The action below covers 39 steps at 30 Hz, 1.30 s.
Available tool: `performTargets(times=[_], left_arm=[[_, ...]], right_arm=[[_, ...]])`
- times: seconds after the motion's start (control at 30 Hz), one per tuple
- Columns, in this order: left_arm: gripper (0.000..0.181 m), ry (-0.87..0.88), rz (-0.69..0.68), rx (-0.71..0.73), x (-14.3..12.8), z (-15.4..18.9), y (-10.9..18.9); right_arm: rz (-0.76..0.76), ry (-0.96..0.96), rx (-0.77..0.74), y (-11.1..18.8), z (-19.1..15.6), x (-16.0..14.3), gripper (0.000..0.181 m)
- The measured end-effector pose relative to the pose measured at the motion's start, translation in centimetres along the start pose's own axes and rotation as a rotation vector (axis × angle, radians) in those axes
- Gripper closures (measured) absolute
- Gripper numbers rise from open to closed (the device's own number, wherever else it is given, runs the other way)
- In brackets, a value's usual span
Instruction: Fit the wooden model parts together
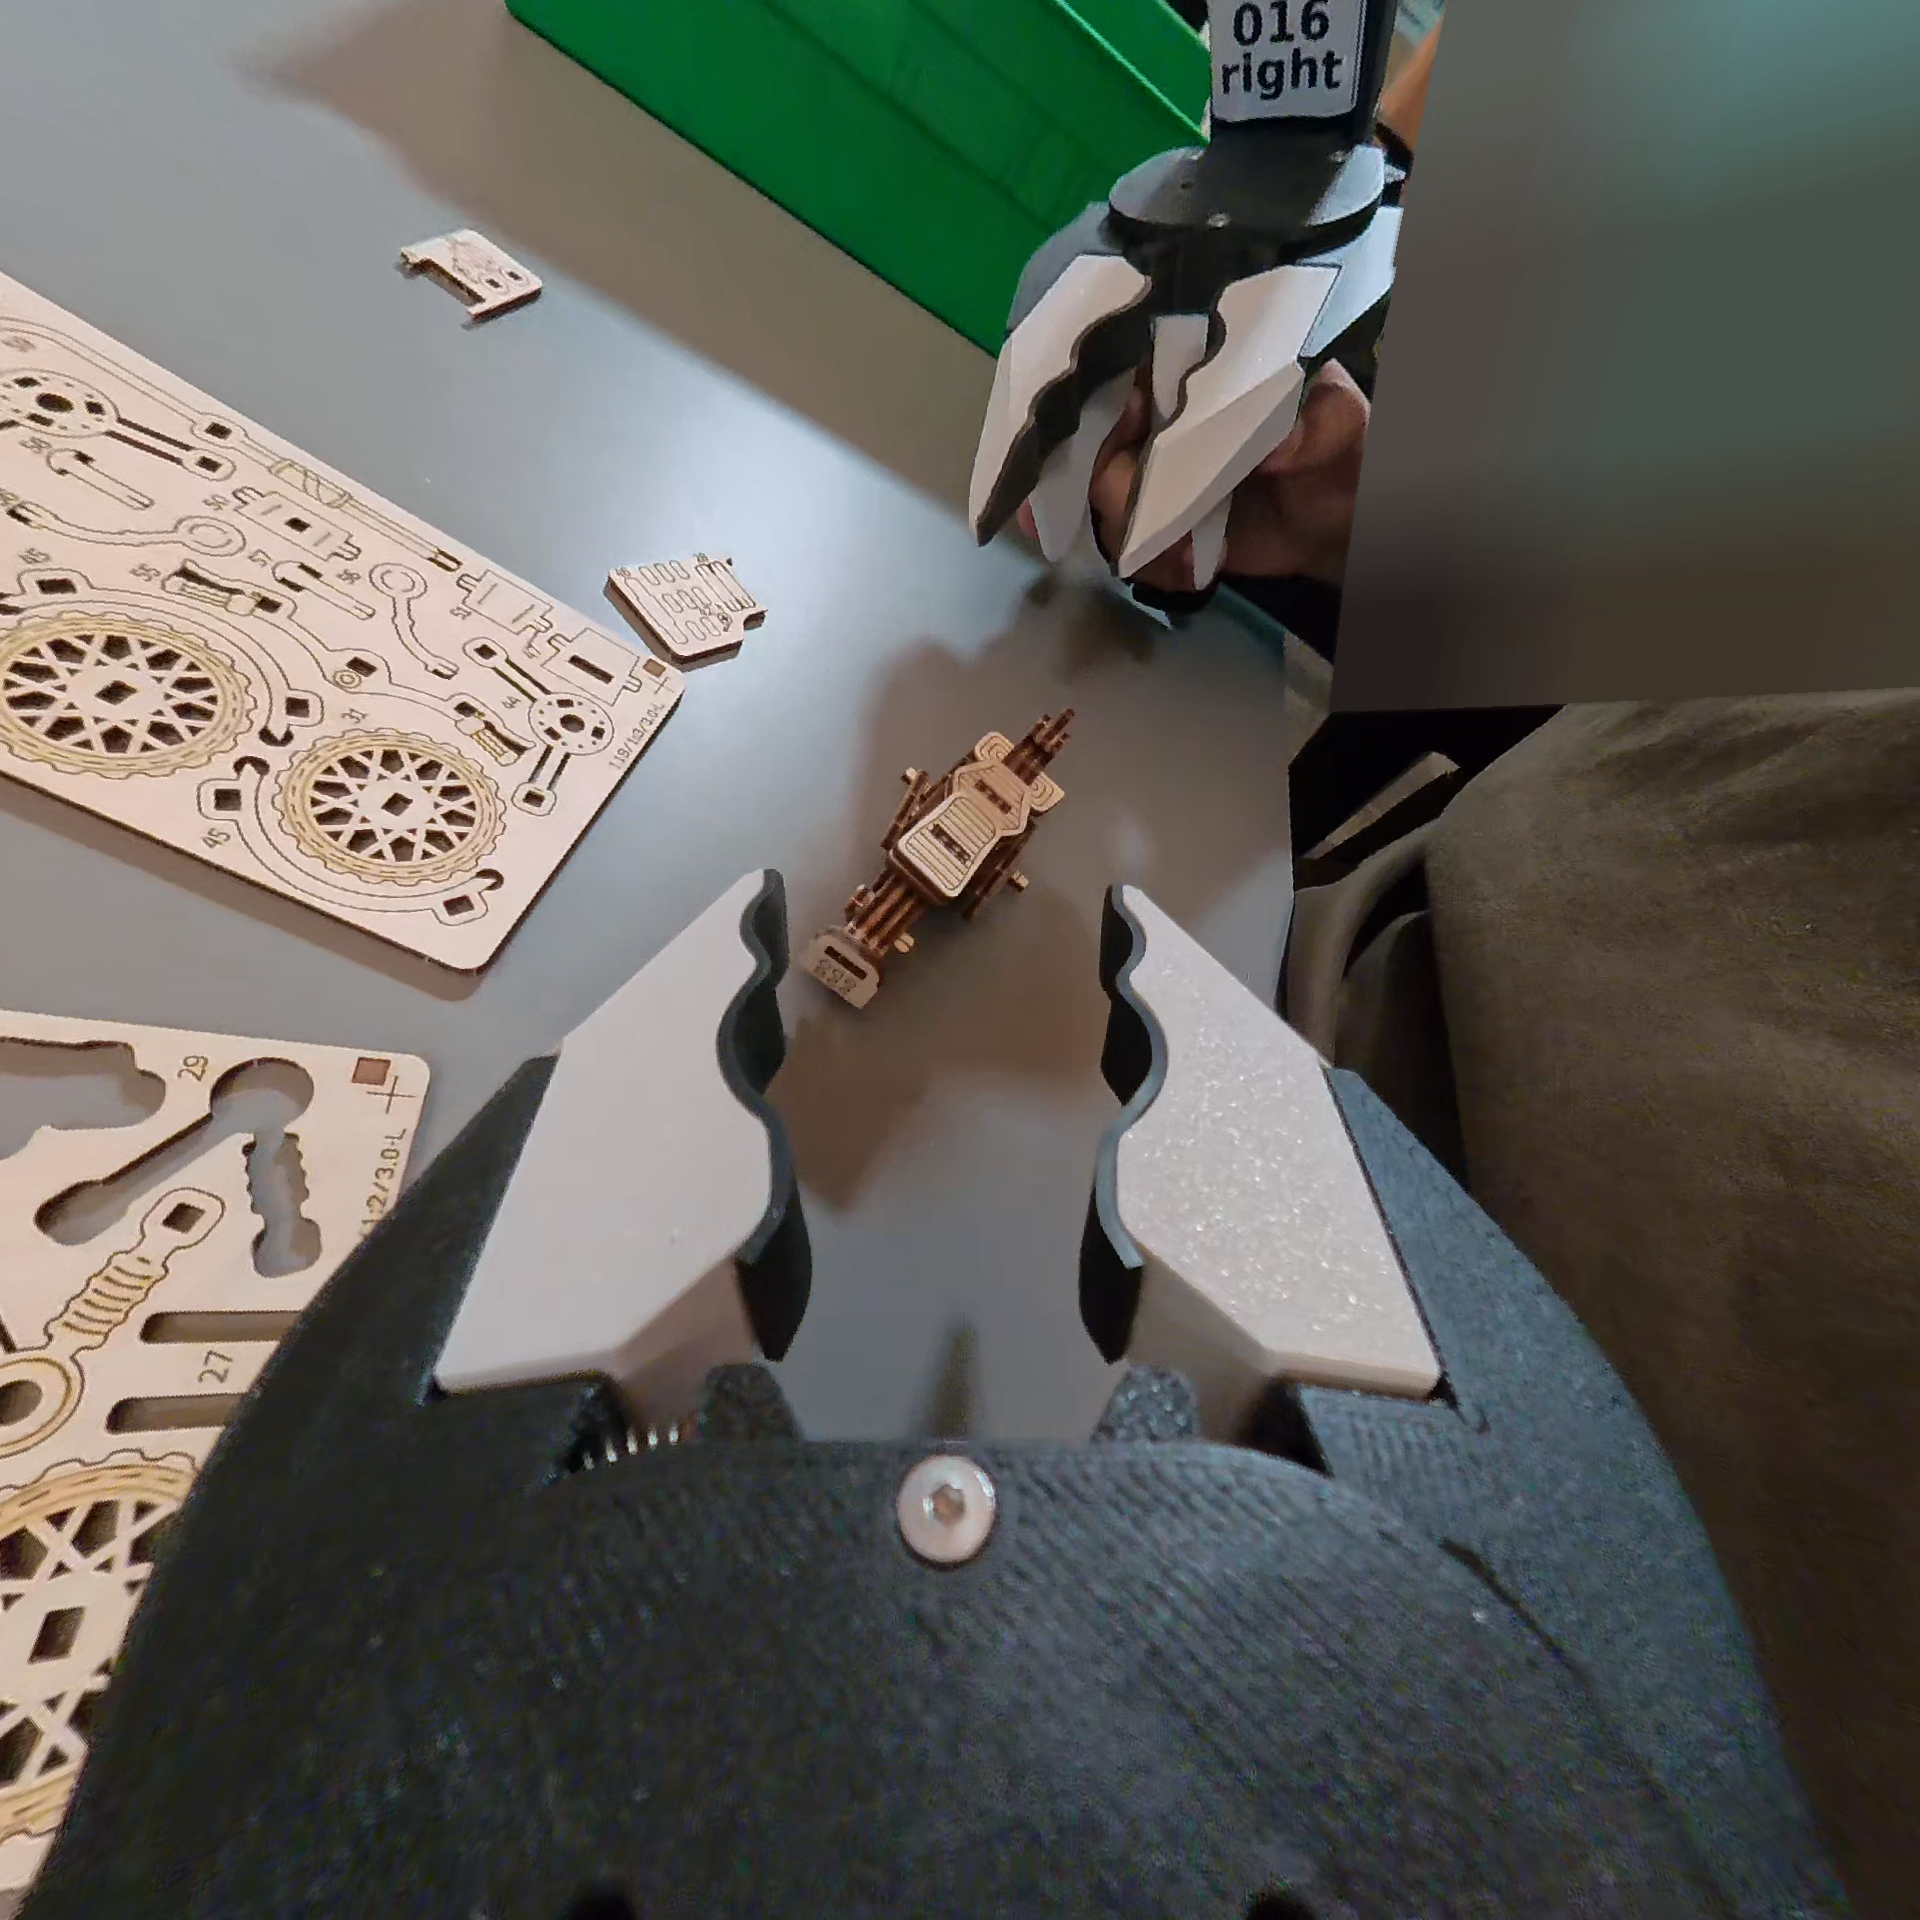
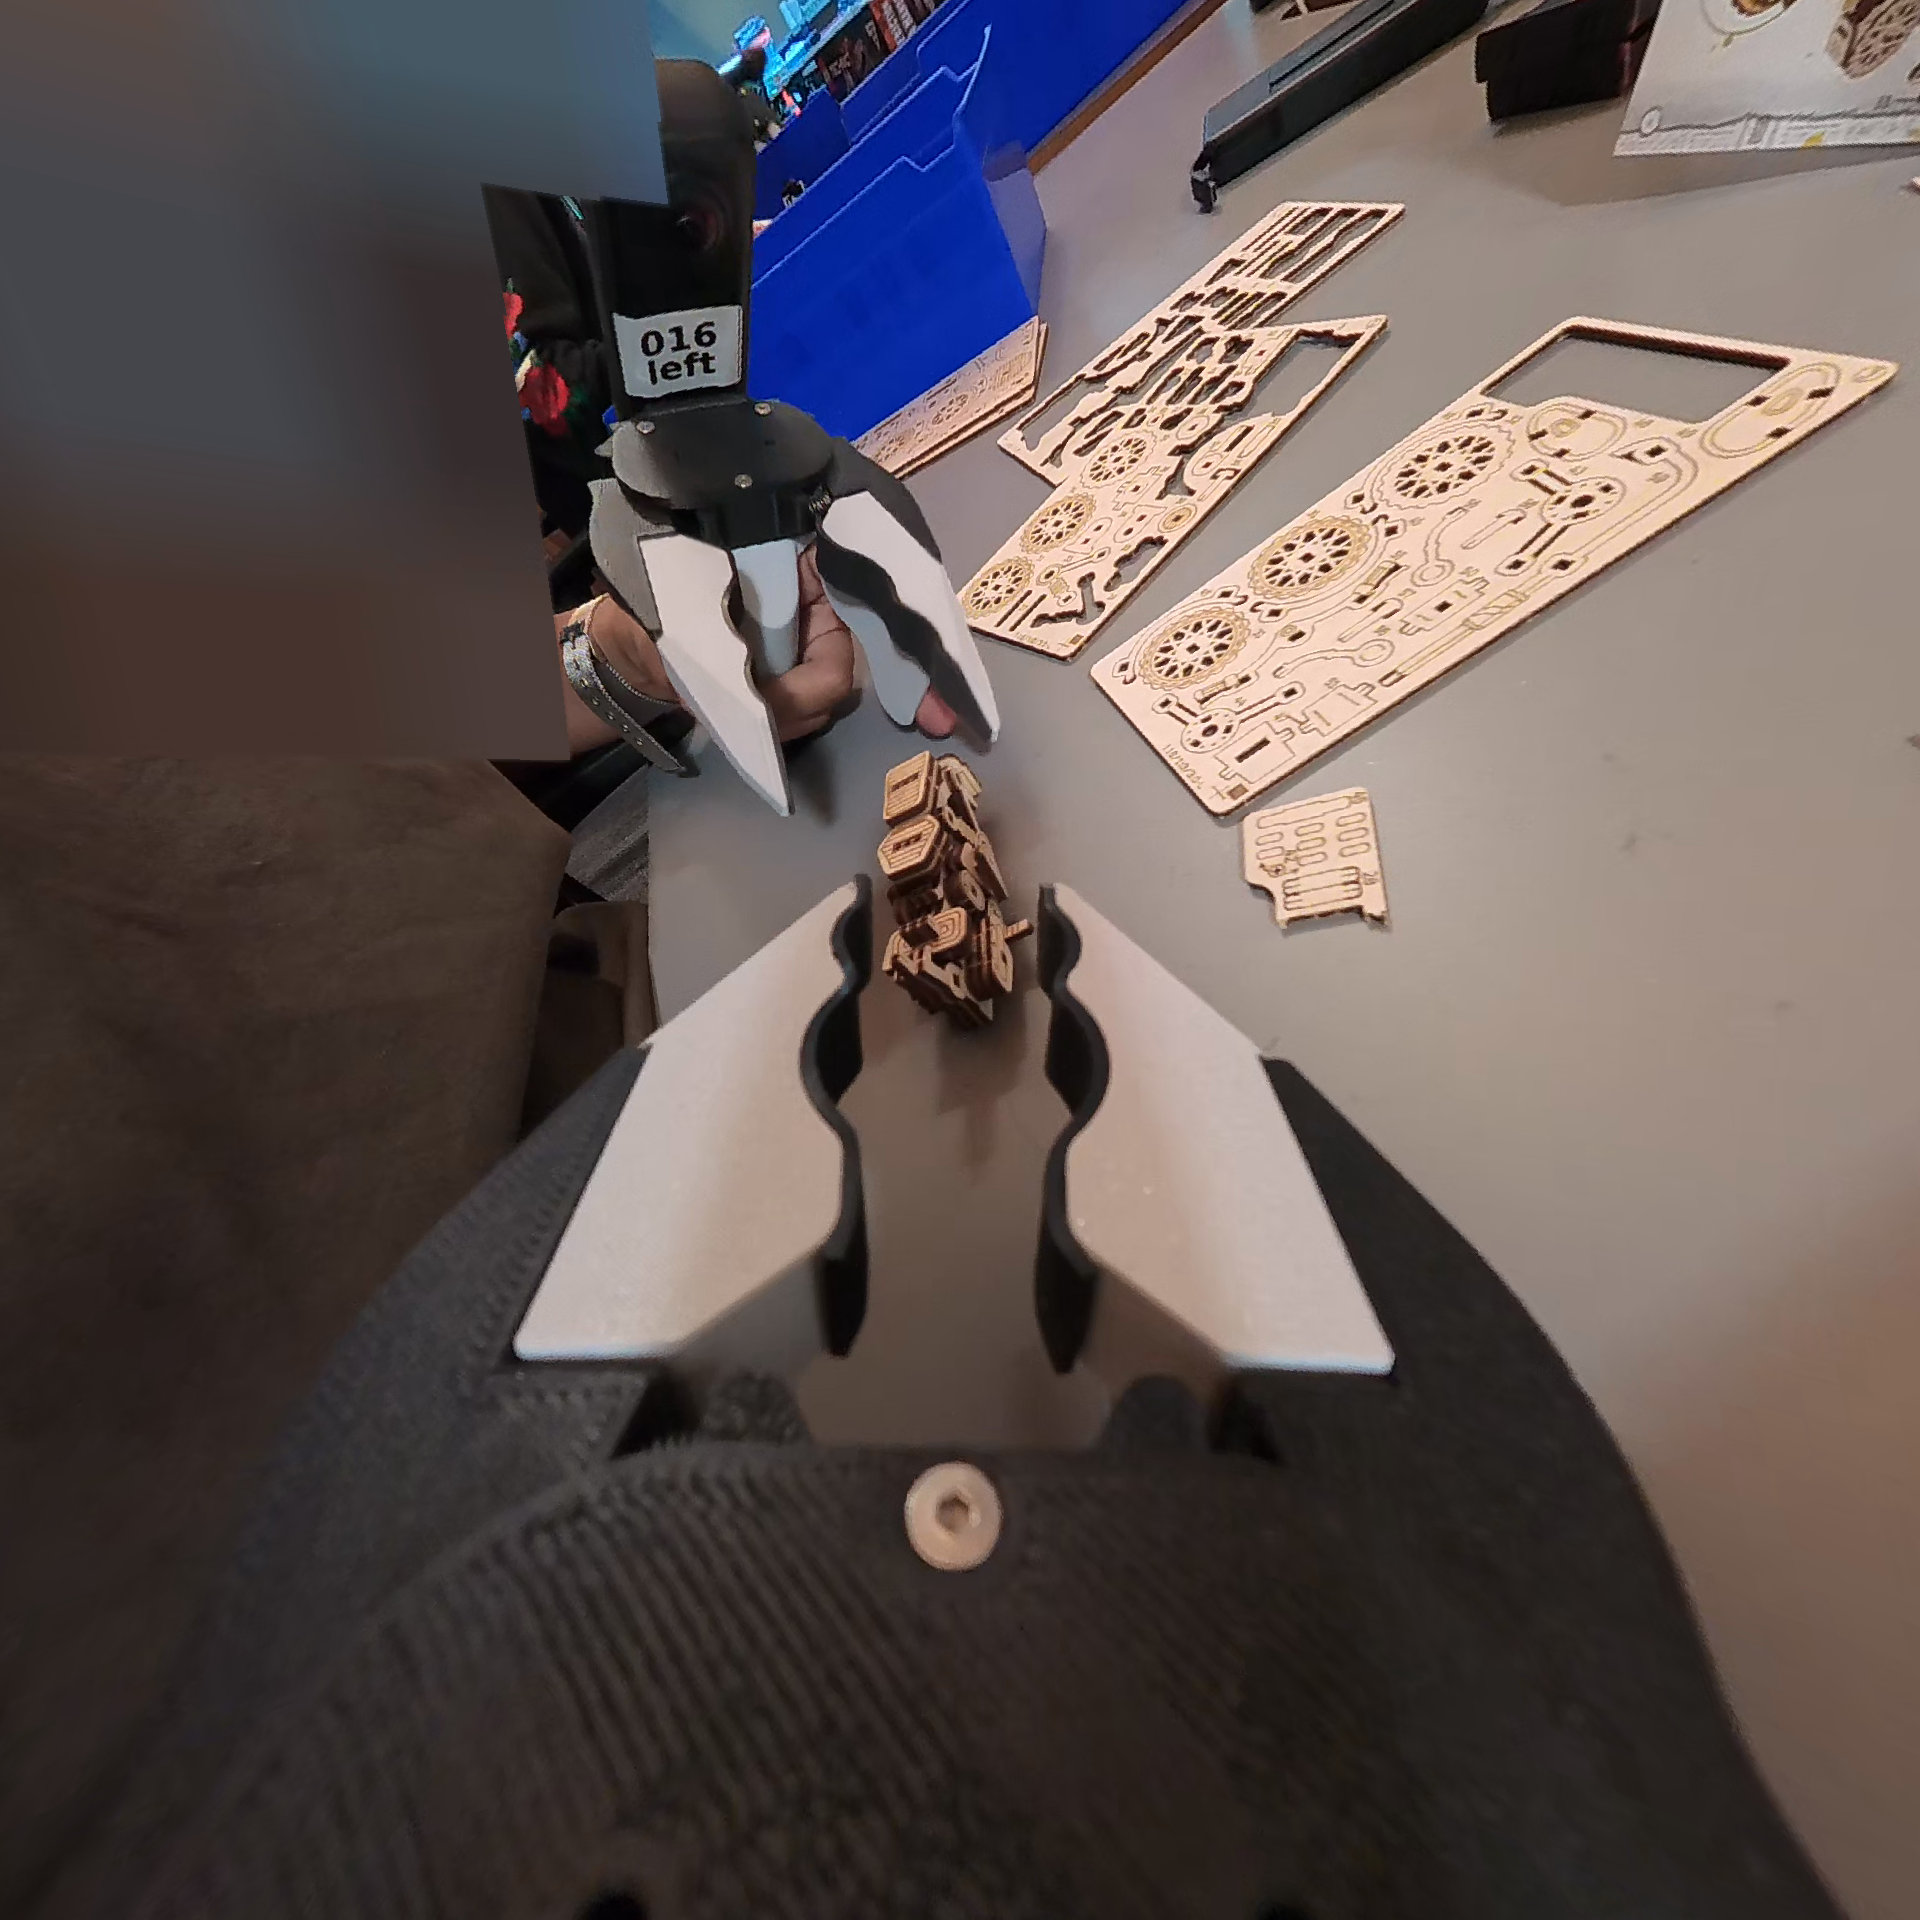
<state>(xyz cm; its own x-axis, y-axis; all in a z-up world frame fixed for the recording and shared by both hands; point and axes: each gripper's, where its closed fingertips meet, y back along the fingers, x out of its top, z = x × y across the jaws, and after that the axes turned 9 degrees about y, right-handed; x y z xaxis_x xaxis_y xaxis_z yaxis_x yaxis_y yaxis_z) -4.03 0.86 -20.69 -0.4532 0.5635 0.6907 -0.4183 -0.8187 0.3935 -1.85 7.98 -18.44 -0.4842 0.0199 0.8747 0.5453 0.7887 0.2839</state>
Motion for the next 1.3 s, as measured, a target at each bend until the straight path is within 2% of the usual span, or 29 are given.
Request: performTargets(times=[0.67, 1.13, 1.3], left_arm=[[0.124, 0.010, -0.049, 0.001, -0.7, 0.0, -0.4], [0.125, 0.017, -0.066, 0.001, -1.0, 0.0, -0.6], [0.126, 0.014, -0.074, -0.002, -1.1, 0.1, -0.6]], right_arm=[[-0.051, 0.035, -0.002, -0.5, -0.3, -0.8, 0.152], [-0.295, 0.322, -0.058, -2.4, -1.3, -4.3, 0.159], [-0.302, 0.334, -0.063, -2.4, -1.3, -4.4, 0.160]])
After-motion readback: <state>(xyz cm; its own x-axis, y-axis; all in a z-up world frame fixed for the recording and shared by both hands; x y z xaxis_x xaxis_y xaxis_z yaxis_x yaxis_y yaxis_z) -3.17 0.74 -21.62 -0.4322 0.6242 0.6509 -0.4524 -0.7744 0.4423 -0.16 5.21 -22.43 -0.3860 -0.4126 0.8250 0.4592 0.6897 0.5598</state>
